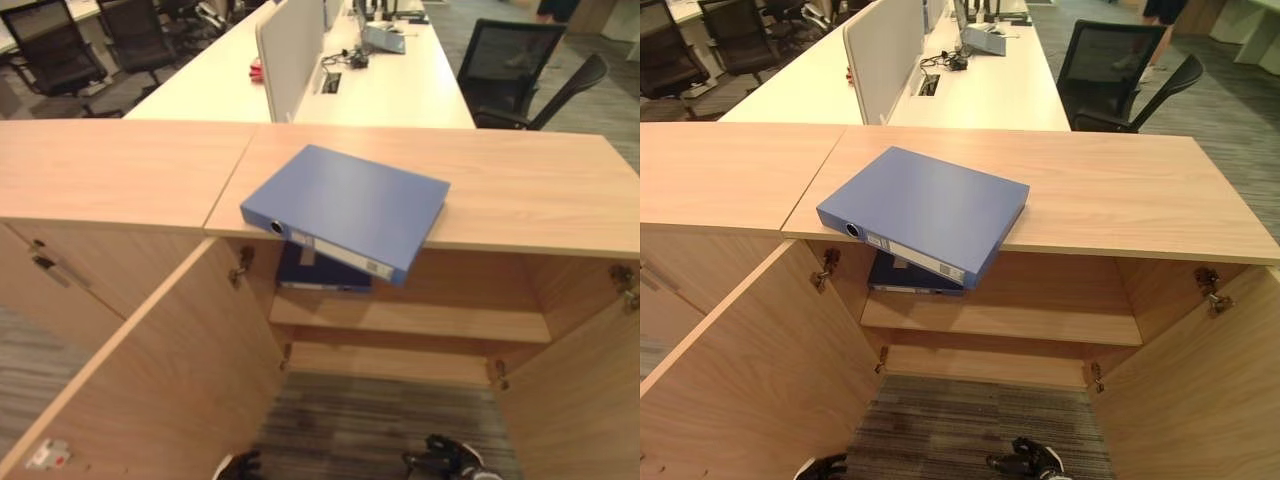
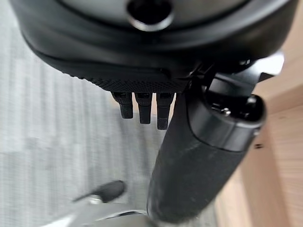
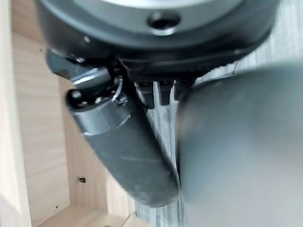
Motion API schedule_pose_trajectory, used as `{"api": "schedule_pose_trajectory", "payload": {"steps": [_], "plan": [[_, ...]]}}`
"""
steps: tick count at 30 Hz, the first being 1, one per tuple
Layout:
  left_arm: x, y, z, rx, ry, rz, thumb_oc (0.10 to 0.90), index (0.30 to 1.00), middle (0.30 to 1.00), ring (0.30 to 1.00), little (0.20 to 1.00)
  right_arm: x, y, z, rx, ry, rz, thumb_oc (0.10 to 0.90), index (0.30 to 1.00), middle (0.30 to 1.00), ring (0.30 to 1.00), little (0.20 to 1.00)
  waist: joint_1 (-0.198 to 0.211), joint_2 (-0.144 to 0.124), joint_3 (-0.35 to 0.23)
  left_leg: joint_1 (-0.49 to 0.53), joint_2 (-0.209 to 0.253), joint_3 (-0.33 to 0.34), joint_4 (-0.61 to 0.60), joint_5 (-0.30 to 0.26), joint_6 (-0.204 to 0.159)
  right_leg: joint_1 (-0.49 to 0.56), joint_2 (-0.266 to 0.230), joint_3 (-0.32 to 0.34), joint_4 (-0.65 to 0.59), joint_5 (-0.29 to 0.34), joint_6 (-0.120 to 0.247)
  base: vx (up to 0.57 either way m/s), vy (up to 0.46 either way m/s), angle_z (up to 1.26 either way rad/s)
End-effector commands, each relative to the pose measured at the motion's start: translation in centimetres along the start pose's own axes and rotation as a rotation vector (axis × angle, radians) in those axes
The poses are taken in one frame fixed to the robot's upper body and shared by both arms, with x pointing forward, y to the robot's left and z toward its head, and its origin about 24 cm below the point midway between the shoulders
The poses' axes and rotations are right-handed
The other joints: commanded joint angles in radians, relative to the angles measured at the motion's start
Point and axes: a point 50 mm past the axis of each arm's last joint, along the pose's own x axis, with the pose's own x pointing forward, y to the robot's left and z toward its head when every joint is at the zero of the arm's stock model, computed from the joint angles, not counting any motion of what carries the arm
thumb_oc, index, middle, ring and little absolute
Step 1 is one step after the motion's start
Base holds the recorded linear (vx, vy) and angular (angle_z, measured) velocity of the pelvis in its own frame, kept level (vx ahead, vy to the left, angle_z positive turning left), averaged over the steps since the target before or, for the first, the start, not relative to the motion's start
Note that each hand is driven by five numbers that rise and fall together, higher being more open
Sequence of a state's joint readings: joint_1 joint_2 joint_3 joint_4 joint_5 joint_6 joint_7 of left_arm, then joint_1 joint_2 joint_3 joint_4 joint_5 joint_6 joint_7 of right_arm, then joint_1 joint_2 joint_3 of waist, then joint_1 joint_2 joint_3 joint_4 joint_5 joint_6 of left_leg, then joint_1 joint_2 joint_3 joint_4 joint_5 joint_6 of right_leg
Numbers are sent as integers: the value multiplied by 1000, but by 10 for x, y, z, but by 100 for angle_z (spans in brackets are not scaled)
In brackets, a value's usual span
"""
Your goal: Put the empty folder in the office cabinet
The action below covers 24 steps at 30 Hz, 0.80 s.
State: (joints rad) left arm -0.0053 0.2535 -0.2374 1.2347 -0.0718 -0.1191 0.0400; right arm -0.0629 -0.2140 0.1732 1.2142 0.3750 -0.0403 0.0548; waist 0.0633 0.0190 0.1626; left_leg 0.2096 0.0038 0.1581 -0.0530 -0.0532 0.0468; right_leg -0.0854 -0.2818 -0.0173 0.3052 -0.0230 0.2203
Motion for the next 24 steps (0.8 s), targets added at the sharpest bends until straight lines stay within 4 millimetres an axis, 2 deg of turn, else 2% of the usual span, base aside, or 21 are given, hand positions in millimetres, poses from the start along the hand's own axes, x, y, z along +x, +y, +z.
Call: {"api": "schedule_pose_trajectory", "payload": {"steps": [1, 2, 3, 5, 7, 10, 12, 13, 14, 16, 17, 19, 20, 22, 23, 24], "plan": [[3, 14, 17, 1, -58, 54, 800, 900, 900, 900, 900, 0, 6, 15, -32, -74, 41, 800, 900, 900, 900, 900, 10, -18, 11, -77, 75, -133, -20, 12, -107, 122, -12, 20, -183, 79, 5, 0, -303, -23], [3, 13, 16, 3, -56, 52, 800, 900, 900, 900, 900, 1, 8, 16, -47, -78, 49, 800, 900, 900, 900, 900, 14, -17, 8, -79, 89, -131, -21, 17, -116, 136, -6, 9, -208, 60, 3, -47, -422, -29], [3, 11, 16, 1, -56, 48, 800, 900, 900, 900, 900, 1, 11, 18, -74, -87, 64, 800, 900, 900, 900, 900, 18, -10, 4, -86, 125, -134, -23, 39, -140, 167, 18, -12, -253, 22, -10, -52, -320, -28], [3, 10, 16, -4, -53, 49, 800, 900, 900, 900, 900, 1, 11, 19, -83, -91, 65, 800, 900, 900, 900, 900, 17, -5, 4, -89, 144, -139, -25, 53, -153, 179, 31, -21, -269, 12, -18, -60, -285, -19], [3, 3, 14, -19, -48, 41, 800, 900, 900, 900, 900, 0, 9, 24, -99, -111, 64, 800, 900, 900, 900, 900, 18, 10, 7, -106, 201, -152, -26, 100, -189, 212, 82, -47, -313, -13, -43, -115, -471, -15], [3, -11, 16, -23, -61, 4, 800, 900, 900, 900, 900, -1, 2, 27, -119, -127, 51, 800, 900, 900, 900, 900, 13, 27, 26, -125, 257, -171, -1, 154, -219, 263, 139, -70, -357, -38, -78, -114, -387, -1], [3, -14, 17, -21, -65, -6, 800, 900, 900, 900, 900, -1, -1, 26, -115, -124, 44, 800, 900, 900, 900, 900, 8, 30, 31, -131, 264, -172, 9, 163, -222, 275, 148, -76, -362, -45, -85, -80, -230, -5], [3, -20, 24, -17, -90, -24, 800, 900, 900, 900, 900, -2, -10, 27, -91, -133, 15, 800, 900, 900, 900, 900, -11, 28, 49, -173, 277, -119, 53, 214, -218, 294, 154, -107, -362, -55, -98, -86, -191, -4], [3, -20, 24, -17, -90, -24, 800, 900, 900, 900, 900, -2, -10, 28, -91, -133, 15, 800, 900, 900, 900, 900, -12, 28, 48, -175, 277, -120, 55, 214, -219, 293, 154, -108, -361, -55, -98, -92, -191, 14], [3, -23, 29, 2, -118, -43, 800, 900, 900, 900, 900, -4, -21, 22, -45, -115, -22, 800, 900, 900, 900, 900, -33, 12, 48, -197, 276, -8, 97, 202, -209, 301, 159, -130, -368, -55, -110, -59, -156, 46], [3, -23, 29, 2, -118, -43, 800, 900, 900, 900, 900, -4, -21, 22, -45, -115, -22, 800, 900, 900, 900, 900, -33, 12, 48, -197, 276, -8, 97, 202, -209, 301, 159, -130, -368, -55, -110, -55, -150, 46], [3, -22, 31, 7, -124, -43, 800, 900, 900, 900, 900, -4, -26, 19, -33, -99, -42, 800, 900, 900, 900, 900, -27, 5, 51, -204, 232, -56, 140, 164, -197, 296, 165, -125, -370, -50, -122, -32, -157, 10], [3, -23, 32, 12, -127, -46, 800, 900, 900, 900, 900, -5, -30, 13, -36, -74, -55, 800, 900, 900, 900, 900, -15, -2, 49, -209, 147, -136, 162, 97, -178, 289, 175, -122, -370, -48, -131, -16, -182, -47], [3, -21, 38, 33, -154, -41, 800, 900, 900, 900, 900, -6, -34, 6, -26, -51, -67, 800, 900, 900, 900, 900, -14, -8, 43, -198, 113, -147, 154, 75, -169, 288, 184, -120, -356, -49, -133, 32, -81, -27], [3, -21, 38, 33, -154, -41, 800, 900, 900, 900, 900, -6, -34, 6, -25, -51, -67, 800, 900, 900, 900, 900, -13, -9, 43, -197, 112, -146, 154, 75, -168, 288, 183, -120, -356, -49, -133, 70, -10, 25], [3, -16, 45, 46, -187, -28, 800, 900, 900, 900, 900, -7, -35, 2, -17, -40, -73, 800, 900, 900, 900, 900, -7, -15, 38, -194, 94, -185, 145, 66, -166, 285, 183, -115, -348, -49, -135, 38, -3, 12]]}}
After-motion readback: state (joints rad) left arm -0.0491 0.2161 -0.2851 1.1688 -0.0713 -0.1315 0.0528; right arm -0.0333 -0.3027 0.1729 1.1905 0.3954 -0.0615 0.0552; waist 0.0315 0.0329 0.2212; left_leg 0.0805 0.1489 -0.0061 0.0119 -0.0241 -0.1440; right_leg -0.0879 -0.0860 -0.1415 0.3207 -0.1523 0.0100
